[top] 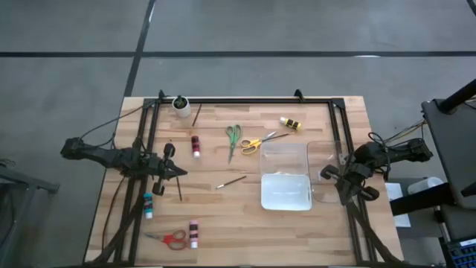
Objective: Pick & Place Paint Supplies
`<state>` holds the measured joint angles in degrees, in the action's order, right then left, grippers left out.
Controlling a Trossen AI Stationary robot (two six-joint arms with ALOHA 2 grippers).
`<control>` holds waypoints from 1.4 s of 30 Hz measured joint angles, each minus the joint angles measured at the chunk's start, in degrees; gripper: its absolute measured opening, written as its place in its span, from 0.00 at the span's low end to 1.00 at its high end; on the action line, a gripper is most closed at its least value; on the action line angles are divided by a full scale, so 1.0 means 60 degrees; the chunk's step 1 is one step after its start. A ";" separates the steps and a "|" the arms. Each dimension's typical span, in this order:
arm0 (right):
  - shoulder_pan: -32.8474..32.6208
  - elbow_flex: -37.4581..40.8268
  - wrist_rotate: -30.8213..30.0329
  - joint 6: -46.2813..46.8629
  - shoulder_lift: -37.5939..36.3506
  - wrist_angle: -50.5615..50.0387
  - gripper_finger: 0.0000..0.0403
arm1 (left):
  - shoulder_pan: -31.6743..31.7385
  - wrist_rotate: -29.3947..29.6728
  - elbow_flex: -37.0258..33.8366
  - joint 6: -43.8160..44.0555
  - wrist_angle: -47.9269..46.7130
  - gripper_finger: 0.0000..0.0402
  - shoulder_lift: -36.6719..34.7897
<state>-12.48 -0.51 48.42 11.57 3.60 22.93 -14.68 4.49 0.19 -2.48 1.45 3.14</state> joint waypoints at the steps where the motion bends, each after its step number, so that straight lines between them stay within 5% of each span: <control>1: 0.0001 0.0000 0.0000 0.0000 0.0000 0.0001 0.02 | 0.0000 0.0002 -0.0002 0.0000 -0.0003 0.01 0.0004; 36: 0.0001 0.0000 0.0000 0.0000 -0.0001 -0.0002 0.02 | 0.0000 0.0000 0.0000 0.0000 -0.0003 0.01 0.0000; 42: -0.0003 -0.0004 -0.0350 -0.1241 -0.0004 0.0055 0.02 | 0.0000 0.0000 -0.0002 -0.0002 -0.0001 0.01 0.0000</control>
<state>-12.49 -0.54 46.32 4.13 3.57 23.26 -14.68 4.49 0.17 -2.49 1.44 3.14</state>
